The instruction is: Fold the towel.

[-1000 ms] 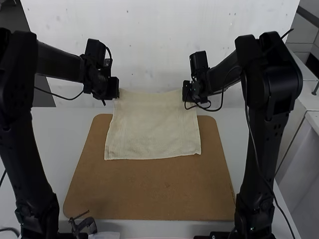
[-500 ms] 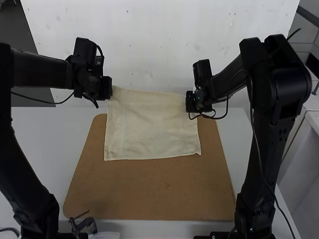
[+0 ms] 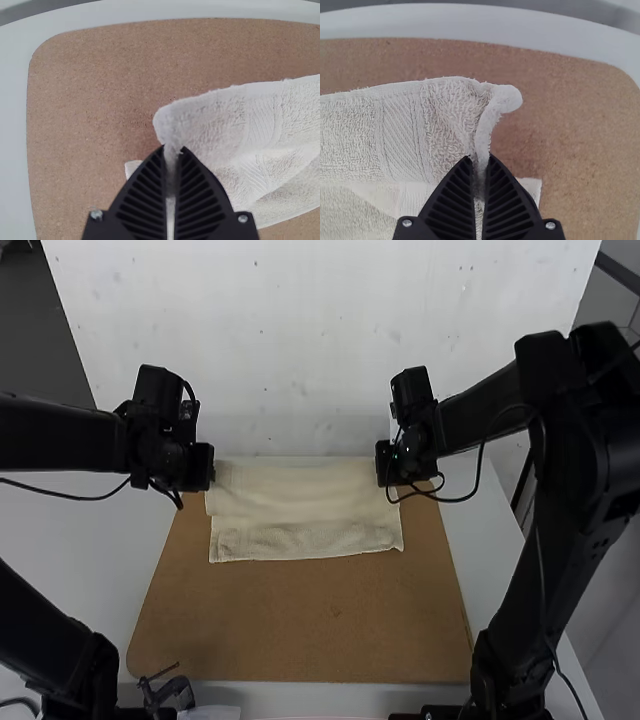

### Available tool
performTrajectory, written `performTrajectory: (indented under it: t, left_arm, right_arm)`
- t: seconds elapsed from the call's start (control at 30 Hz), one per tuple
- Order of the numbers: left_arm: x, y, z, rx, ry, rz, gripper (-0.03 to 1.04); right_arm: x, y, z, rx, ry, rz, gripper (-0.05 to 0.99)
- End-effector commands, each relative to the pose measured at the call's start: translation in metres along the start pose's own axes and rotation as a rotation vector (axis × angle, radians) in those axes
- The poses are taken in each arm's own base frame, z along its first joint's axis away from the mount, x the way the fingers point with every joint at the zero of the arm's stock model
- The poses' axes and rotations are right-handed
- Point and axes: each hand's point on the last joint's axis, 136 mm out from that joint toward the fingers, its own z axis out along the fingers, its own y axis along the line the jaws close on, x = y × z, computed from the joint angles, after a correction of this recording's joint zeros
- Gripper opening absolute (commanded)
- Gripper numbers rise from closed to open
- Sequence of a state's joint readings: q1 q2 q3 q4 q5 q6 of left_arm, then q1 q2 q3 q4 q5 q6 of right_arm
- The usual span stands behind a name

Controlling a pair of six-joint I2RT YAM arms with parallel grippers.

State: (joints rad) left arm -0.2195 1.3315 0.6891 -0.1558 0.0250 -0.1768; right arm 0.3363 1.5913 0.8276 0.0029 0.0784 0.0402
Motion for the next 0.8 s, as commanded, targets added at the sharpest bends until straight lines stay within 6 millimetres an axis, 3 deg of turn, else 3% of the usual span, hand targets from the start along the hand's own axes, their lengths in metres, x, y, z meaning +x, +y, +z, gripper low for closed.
performTrajectory:
  t: [0.0, 0.17, 0.5, 0.77]
  left_arm:
    - [0.002, -0.011, -0.011, 0.02, -0.034, 0.061, 0.02]
    - [0.022, -0.017, -0.012, 0.036, -0.006, 0.087, 0.02]
    - [0.031, -0.02, -0.031, 0.038, 0.003, 0.186, 0.02]
    - [0.044, -0.012, -0.027, -0.003, 0.053, 0.191, 0.02]
  right_arm:
    - [0.001, 0.004, -0.014, -0.014, -0.018, -0.036, 0.02]
    - [0.015, 0.002, -0.024, -0.014, 0.005, -0.059, 0.02]
    - [0.037, 0.001, -0.045, -0.026, 0.062, -0.07, 0.02]
    - [0.057, 0.002, -0.035, -0.023, 0.118, -0.078, 0.02]
